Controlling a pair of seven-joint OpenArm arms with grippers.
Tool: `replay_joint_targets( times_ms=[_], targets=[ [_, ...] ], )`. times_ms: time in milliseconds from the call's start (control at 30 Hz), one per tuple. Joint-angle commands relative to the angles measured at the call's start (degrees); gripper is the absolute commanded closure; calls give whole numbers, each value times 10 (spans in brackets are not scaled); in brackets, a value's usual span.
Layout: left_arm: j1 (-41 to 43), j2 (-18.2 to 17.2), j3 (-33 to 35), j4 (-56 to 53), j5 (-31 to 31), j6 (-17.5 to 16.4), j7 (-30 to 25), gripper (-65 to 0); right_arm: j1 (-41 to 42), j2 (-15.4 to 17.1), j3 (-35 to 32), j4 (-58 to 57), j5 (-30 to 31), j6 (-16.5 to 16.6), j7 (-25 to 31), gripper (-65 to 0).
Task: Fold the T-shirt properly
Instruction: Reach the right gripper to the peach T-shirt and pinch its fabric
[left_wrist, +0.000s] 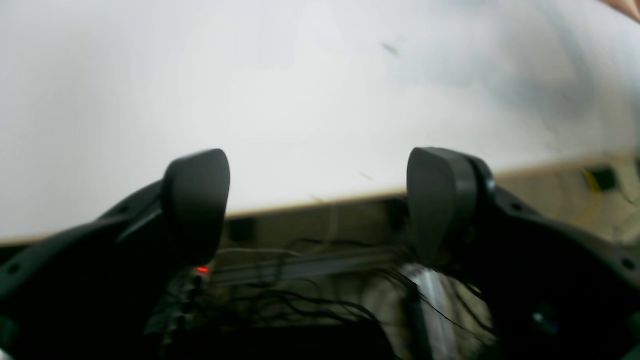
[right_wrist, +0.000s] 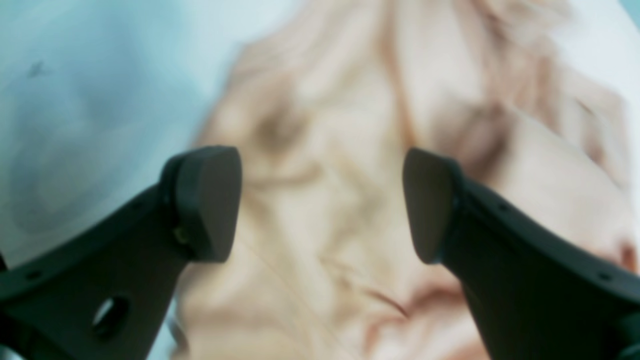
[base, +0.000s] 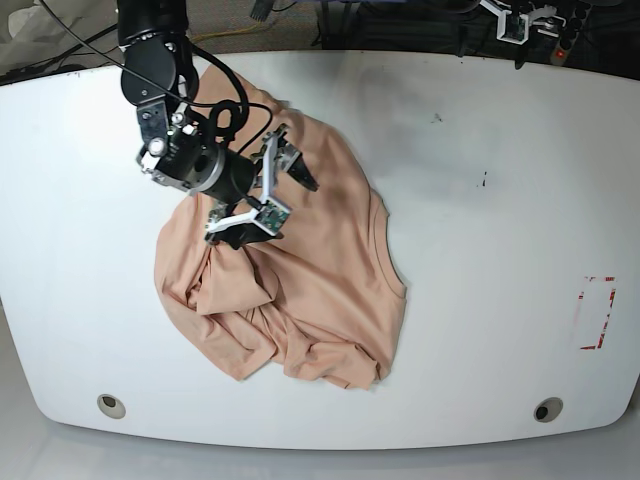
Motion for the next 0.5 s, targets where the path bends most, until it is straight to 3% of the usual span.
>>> replay_joint_targets(
  times_ms=[0, 167, 467],
  targets=[
    [11, -3, -8, 9, -2, 4, -15, -518, 24, -16, -28, -20, -21, -1, 10, -482],
    [11, -3, -8, 9, -2, 4, -15, -518, 62, -44, -68, -94, -40, -1, 11, -482],
    [9, -3, -8, 8, -2, 3, -15, -518, 118, -96, -79, -218, -41, -1, 12, -482]
  ],
)
